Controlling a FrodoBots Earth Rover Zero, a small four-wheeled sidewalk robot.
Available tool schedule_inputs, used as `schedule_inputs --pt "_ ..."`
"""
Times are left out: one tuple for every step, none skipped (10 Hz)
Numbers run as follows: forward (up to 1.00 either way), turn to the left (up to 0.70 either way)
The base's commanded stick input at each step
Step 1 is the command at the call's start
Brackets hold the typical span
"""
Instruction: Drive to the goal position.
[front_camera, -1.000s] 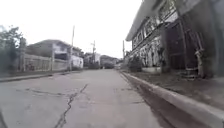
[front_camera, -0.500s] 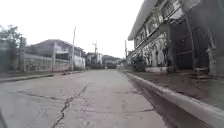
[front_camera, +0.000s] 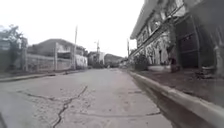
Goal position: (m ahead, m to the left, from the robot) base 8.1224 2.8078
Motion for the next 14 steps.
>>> schedule_inputs --pt "0.7 0.0" --pt "0.7 0.0" --pt "0.7 0.0" --pt "0.7 0.0" --pt "0.7 0.0" --pt "0.7 0.0" --pt "0.7 0.0" --pt "0.7 0.0" --pt "0.7 0.0" --pt "0.7 0.0" --pt "0.7 0.0" --pt "0.7 0.0" --pt "0.7 0.0" --pt "0.7 0.0"
